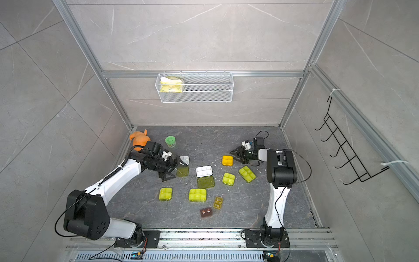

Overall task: Close pillboxes
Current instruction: Place the pillbox at the center of the board, then close the lid on the pillbox.

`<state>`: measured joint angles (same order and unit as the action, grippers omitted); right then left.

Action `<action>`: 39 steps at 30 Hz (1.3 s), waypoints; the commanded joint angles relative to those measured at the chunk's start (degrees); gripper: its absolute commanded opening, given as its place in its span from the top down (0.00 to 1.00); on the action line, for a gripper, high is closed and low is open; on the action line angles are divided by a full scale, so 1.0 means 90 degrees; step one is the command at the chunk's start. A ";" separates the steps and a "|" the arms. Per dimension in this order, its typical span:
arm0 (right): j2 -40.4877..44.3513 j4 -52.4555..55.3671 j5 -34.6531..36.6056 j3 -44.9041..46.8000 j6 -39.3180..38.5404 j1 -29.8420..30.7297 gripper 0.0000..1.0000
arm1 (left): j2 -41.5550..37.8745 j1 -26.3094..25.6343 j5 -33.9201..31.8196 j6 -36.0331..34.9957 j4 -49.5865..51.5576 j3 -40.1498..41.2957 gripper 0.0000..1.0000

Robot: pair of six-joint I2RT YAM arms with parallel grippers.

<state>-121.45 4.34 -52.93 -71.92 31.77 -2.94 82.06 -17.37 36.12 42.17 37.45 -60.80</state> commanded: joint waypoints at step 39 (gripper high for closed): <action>0.2862 0.1826 0.1329 0.2427 0.0027 0.3042 0.34 | 0.1692 -0.1207 0.0482 0.0622 -0.3389 0.1080 0.08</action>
<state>-94.08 22.26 -43.83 -49.91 30.52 23.79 96.97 -28.14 39.53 47.37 9.13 -51.66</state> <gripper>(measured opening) 0.658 0.925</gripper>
